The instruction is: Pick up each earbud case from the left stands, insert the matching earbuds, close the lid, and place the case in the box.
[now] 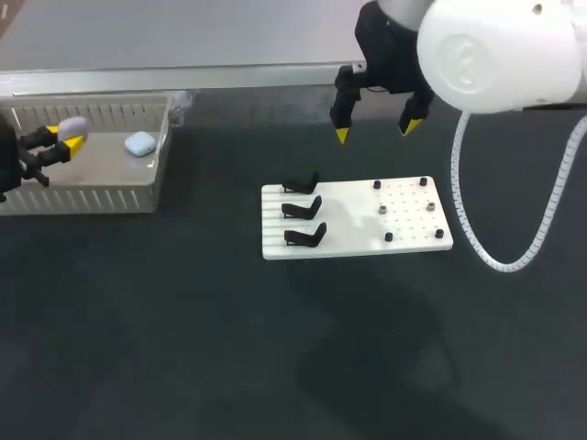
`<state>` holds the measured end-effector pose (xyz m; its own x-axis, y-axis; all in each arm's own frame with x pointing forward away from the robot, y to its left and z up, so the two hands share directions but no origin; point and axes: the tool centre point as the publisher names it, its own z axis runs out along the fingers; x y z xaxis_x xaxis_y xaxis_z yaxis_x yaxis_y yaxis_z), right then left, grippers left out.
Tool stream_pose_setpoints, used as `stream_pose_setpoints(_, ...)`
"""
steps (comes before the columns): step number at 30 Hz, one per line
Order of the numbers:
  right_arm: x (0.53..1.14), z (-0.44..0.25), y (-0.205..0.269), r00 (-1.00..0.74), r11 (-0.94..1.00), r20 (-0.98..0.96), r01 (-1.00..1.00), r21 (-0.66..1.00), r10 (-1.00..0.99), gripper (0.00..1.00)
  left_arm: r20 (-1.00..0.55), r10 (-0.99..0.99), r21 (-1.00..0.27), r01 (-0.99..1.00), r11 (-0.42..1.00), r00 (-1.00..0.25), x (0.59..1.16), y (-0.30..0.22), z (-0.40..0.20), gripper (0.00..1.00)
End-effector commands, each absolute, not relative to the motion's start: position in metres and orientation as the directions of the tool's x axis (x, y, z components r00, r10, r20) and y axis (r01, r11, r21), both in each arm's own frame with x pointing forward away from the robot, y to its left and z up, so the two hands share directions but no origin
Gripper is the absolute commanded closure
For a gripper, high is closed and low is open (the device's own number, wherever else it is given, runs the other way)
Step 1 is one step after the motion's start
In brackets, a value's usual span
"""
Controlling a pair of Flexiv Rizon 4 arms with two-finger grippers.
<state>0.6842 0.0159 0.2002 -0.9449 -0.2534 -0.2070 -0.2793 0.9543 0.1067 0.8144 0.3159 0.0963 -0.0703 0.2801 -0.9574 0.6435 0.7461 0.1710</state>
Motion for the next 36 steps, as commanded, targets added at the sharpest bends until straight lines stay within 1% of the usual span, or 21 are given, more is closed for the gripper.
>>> stream_pose_setpoints(1,0.685,0.202,0.017,-0.951,0.958,-0.185,-0.268,0.1,-0.247,0.0,-0.957,0.28,0.182,0.601,0.778,-0.072,0.822,0.313,0.09,1.0)
stream_pose_setpoints(5,0.683,0.202,0.015,-0.956,0.962,-0.178,-0.252,0.102,-0.232,0.0,-0.963,0.263,0.173,0.602,0.78,-0.064,0.823,0.314,0.09,1.0)
stream_pose_setpoints(6,0.682,0.202,0.014,-0.957,0.963,-0.177,-0.25,0.101,-0.23,0.0,-0.962,0.264,0.174,0.602,0.779,-0.064,0.824,0.314,0.09,0.97)
stream_pose_setpoints(8,0.68,0.201,0.012,-0.96,0.966,-0.173,-0.238,0.098,-0.219,0.0,-0.961,0.268,0.175,0.607,0.775,-0.066,0.827,0.315,0.09,0.96)
stream_pose_setpoints(9,0.68,0.2,0.01,-0.963,0.967,-0.171,-0.23,0.106,-0.211,0.0,-0.961,0.267,0.172,0.607,0.776,-0.069,0.827,0.315,0.089,0.93)
stream_pose_setpoints(10,0.679,0.2,0.01,-0.963,0.967,-0.172,-0.228,0.11,-0.207,0.0,-0.962,0.263,0.168,0.604,0.779,-0.073,0.828,0.316,0.088,0.87)
stream_pose_setpoints(11,0.679,0.2,0.01,-0.963,0.968,-0.173,-0.227,0.11,-0.206,0.0,-0.962,0.263,0.167,0.603,0.78,-0.073,0.829,0.317,0.087,0.85)
stream_pose_setpoints(12,0.678,0.201,0.009,-0.964,0.968,-0.172,-0.225,0.109,-0.204,0.0,-0.962,0.264,0.167,0.604,0.779,-0.075,0.829,0.317,0.087,0.75)
stream_pose_setpoints(13,0.677,0.201,0.01,-0.964,0.969,-0.172,-0.223,0.11,-0.203,0.0,-0.962,0.263,0.165,0.604,0.779,-0.077,0.83,0.318,0.086,0.55)
stream_pose_setpoints(14,0.676,0.201,0.01,-0.964,0.969,-0.171,-0.221,0.11,-0.201,0.0,-0.961,0.264,0.164,0.605,0.779,-0.079,0.83,0.318,0.086,0.24)
stream_pose_setpoints(15,0.675,0.201,0.01,-0.965,0.969,-0.171,-0.22,0.11,-0.199,0.0,-0.961,0.264,0.164,0.606,0.778,-0.079,0.83,0.319,0.085,0.03)
stream_pose_setpoints(16,0.674,0.2,0.01,-0.965,0.97,-0.17,-0.217,0.111,-0.197,0.0,-0.962,0.263,0.163,0.606,0.778,-0.079,0.83,0.32,0.085,0.0)
stream_pose_setpoints(22,0.671,0.201,0.014,-0.964,0.969,-0.182,-0.217,0.118,-0.193,0.0,-0.963,0.262,0.178,0.595,0.784,-0.057,0.826,0.327,0.094,0.0)
stream_pose_setpoints(25,0.67,0.207,0.013,-0.952,0.963,-0.224,-0.239,0.122,-0.208,0.0,-0.965,0.259,0.185,0.596,0.782,-0.041,0.819,0.325,0.103,0.0)
stream_pose_setpoints(31,0.664,0.225,0.005,-0.883,0.914,-0.356,-0.377,0.149,-0.306,0.0,-0.967,0.253,0.188,0.622,0.76,-0.018,0.8,0.307,0.118,0.0)
stream_pose_setpoints(36,0.66,0.236,-0.001,-0.833,0.877,-0.41,-0.46,0.139,-0.372,0.0,-0.973,0.231,0.165,0.637,0.753,-0.022,0.783,0.295,0.123,0.0)
